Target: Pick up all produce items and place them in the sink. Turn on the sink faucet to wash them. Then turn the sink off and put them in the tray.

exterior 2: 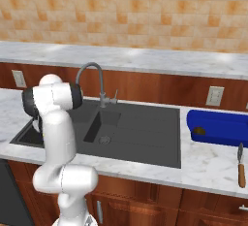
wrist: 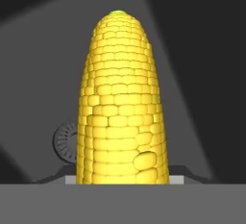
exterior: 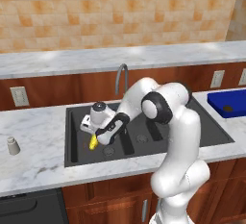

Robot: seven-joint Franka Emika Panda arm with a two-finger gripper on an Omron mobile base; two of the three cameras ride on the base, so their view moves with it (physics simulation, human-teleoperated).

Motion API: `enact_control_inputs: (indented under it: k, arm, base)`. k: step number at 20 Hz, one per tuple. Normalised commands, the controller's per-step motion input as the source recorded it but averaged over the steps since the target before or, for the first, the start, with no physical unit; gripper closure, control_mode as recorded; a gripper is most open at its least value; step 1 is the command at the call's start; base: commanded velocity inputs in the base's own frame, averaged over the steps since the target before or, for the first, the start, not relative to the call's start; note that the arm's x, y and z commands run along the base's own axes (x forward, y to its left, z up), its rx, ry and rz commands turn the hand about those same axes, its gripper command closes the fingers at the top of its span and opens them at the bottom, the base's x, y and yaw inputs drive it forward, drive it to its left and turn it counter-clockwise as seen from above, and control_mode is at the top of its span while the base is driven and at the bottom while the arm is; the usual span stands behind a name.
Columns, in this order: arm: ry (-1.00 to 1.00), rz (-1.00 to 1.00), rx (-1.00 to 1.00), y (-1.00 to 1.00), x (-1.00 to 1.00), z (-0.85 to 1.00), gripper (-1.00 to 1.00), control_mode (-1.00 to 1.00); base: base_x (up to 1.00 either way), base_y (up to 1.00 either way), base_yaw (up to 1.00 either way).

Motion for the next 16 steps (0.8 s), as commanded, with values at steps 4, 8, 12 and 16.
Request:
enact_control_inputs:
  k: [4,8,12,16]
  arm:
    - [-0.18,0.00,0.00,-0.23,-0.50,1.00,1.00,-1.00]
    - [-0.09,0.00,0.00,-0.23,-0.51,1.00,1.00,-1.00]
    - [0.00,0.00,0.00,-0.03,-0.32,1.00,1.00,-1.00]
    - [-0.02,0.00,0.00,0.00,-0.08,1.00,1.00,-1.00]
  base:
    - [0.00,0.00,0.00]
    - [0.00,0.00,0.00]
    - [0.00,0.00,0.00]
    - [0.00,0.00,0.00]
